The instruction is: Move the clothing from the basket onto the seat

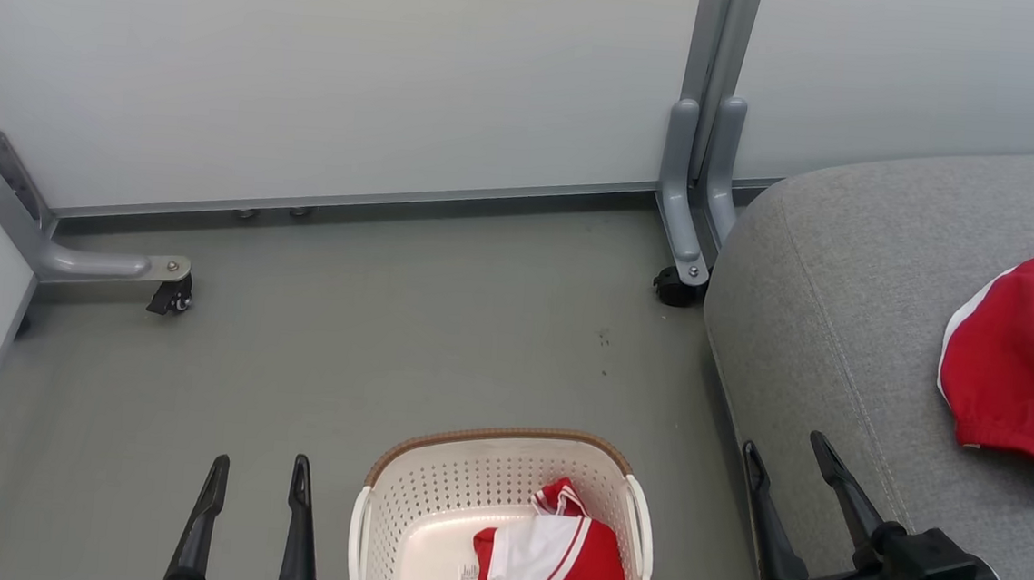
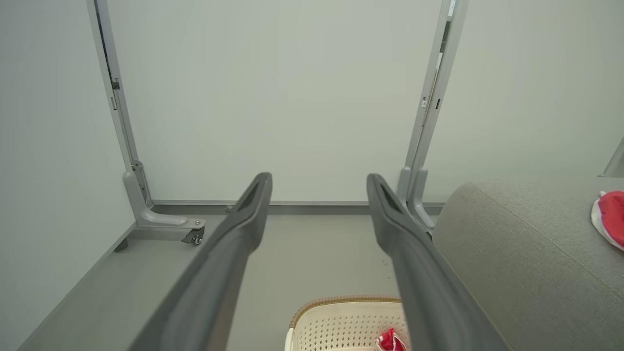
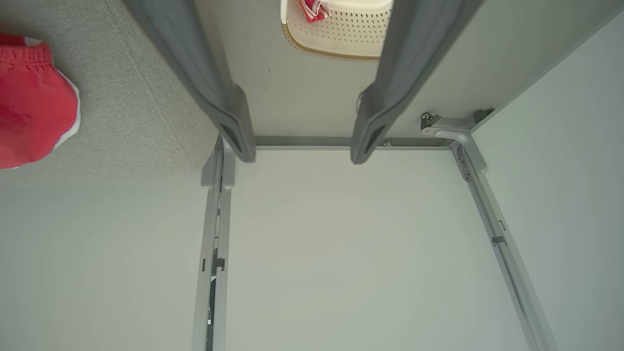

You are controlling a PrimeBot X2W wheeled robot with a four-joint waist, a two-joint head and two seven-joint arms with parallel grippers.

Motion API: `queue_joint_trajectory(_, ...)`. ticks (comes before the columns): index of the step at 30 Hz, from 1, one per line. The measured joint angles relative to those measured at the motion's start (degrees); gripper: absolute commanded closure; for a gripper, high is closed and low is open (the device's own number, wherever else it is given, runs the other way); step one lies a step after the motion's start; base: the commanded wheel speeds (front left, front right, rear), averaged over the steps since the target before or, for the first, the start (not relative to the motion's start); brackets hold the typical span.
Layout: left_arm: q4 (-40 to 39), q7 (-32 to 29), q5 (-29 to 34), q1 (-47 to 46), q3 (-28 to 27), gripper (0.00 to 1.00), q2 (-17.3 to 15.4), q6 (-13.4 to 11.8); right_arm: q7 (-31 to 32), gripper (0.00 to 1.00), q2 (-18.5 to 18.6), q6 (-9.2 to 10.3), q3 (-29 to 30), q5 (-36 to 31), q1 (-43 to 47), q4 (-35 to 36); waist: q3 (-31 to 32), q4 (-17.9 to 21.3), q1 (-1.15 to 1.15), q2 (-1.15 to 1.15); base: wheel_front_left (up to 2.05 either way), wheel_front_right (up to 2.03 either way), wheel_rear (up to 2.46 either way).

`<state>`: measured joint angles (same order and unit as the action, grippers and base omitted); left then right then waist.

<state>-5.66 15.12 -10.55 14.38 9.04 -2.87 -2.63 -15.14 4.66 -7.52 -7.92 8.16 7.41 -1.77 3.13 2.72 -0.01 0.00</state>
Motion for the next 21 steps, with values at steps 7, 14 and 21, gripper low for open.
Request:
queue_joint_trajectory(7,0.2,0.0,-0.1,0.1,0.2,0.0,0.0,-0.2,0.0,0.0,0.0,0.0,0.1,-0.2,0.0,0.2,0.0,0.1,0.0,0.0,0.0,0.0,0.0)
queue_joint_trajectory(14,0.3,0.0,0.0,0.1,0.2,0.0,0.0,-0.2,0.0,0.0,-0.1,0.0,0.1,-0.2,0.0,0.3,-0.4,-0.1,0.0,0.0,0.0,0.0,0.0)
queue_joint_trajectory(21,0.5,0.0,0.1,0.1,0.3,0.0,0.0,-0.1,0.0,0.0,-0.1,0.0,0.2,-0.2,0.0,0.6,-1.1,-0.2,0.0,0.0,0.0,0.0,0.0)
